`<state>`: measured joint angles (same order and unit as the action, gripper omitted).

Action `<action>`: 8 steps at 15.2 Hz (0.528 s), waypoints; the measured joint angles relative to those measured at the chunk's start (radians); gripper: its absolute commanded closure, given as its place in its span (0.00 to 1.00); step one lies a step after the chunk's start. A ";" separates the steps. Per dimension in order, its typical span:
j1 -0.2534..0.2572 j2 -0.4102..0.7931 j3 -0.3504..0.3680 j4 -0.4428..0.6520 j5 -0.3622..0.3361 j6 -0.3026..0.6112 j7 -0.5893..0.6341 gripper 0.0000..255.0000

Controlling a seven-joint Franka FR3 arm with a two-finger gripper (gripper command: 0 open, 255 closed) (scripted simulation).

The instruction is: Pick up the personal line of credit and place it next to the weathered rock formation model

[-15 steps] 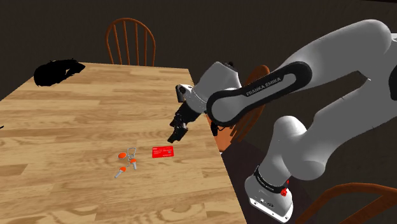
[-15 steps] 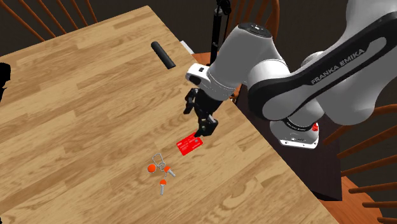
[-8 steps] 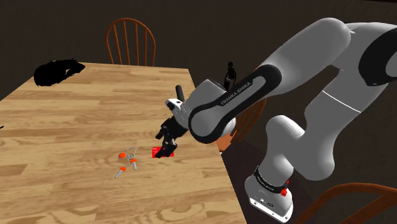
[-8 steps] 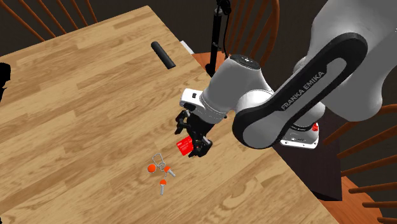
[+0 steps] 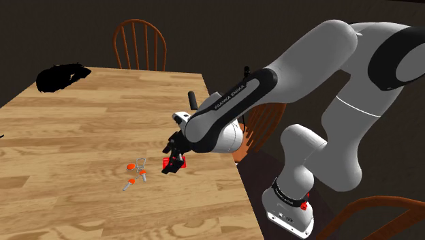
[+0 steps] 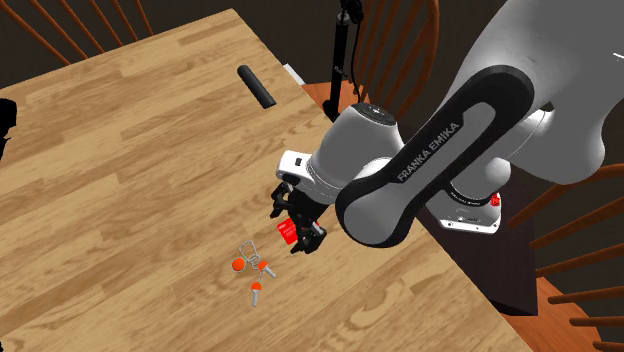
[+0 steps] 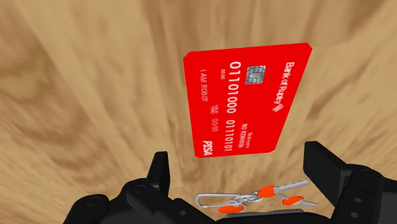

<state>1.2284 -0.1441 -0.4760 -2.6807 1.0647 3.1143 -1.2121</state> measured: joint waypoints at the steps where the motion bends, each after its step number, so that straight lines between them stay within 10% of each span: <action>1: 0.002 0.001 -0.001 0.001 0.004 0.000 -0.003 0.00; 3: 0.003 0.002 -0.002 0.002 0.007 0.000 -0.005 0.00; 4: 0.004 0.002 -0.003 0.002 0.007 0.000 -0.006 1.00; 8: 0.009 -0.002 -0.008 0.012 0.019 0.004 -0.018 1.00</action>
<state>1.2377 -0.1457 -0.4843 -2.6690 1.0837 3.1183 -1.2304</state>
